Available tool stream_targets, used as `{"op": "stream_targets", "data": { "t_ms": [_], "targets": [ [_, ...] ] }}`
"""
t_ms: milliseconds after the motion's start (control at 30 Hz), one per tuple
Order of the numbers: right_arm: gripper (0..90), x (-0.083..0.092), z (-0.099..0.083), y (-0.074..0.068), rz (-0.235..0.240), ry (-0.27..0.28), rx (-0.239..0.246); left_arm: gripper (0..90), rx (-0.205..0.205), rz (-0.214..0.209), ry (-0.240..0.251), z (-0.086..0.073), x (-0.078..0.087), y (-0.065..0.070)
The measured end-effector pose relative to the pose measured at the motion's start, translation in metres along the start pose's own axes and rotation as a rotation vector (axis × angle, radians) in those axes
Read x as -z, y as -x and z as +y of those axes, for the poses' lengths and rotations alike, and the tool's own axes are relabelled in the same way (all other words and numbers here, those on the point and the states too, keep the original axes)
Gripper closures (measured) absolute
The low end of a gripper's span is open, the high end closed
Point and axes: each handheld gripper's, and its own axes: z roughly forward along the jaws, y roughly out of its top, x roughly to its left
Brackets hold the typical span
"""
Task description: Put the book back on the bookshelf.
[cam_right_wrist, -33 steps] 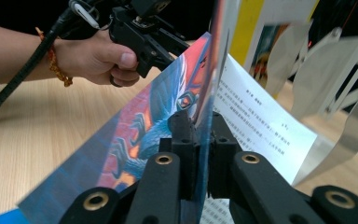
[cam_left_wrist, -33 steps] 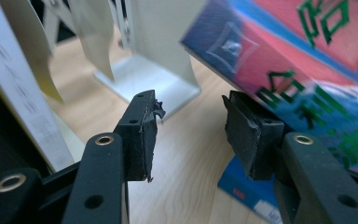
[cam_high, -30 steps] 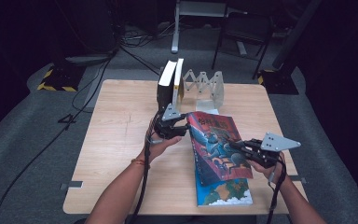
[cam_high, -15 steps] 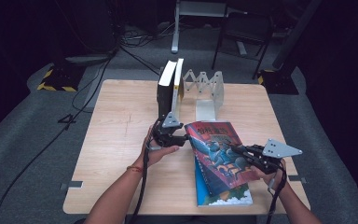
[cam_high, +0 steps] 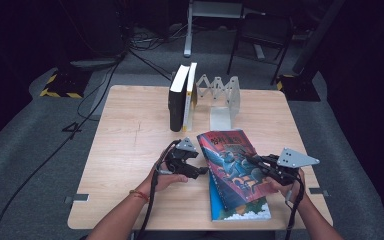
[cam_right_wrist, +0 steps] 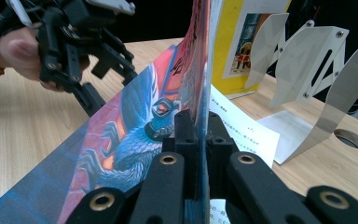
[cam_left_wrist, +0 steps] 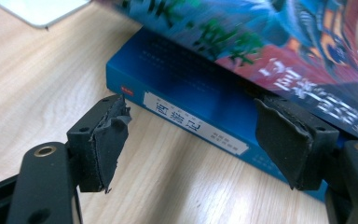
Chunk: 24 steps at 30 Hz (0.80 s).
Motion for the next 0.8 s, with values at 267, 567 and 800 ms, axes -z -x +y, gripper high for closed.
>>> {"op": "stream_targets", "data": {
  "t_ms": [267,567,800],
  "targets": [
    [86.8,0.003,0.001,0.002,-0.013,0.002,0.006,27.8,-0.025,-0.028,0.000,0.001,0.006,0.006],
    [86.8,0.000,0.003,-0.001,-0.017,-0.013,0.029,22.0,0.034,-0.054,0.090,0.008,0.004,0.012],
    [86.7,-0.002,0.006,-0.003,-0.009,-0.021,0.049,25.9,0.140,-0.003,0.182,0.022,-0.005,0.000]
  ]
}}
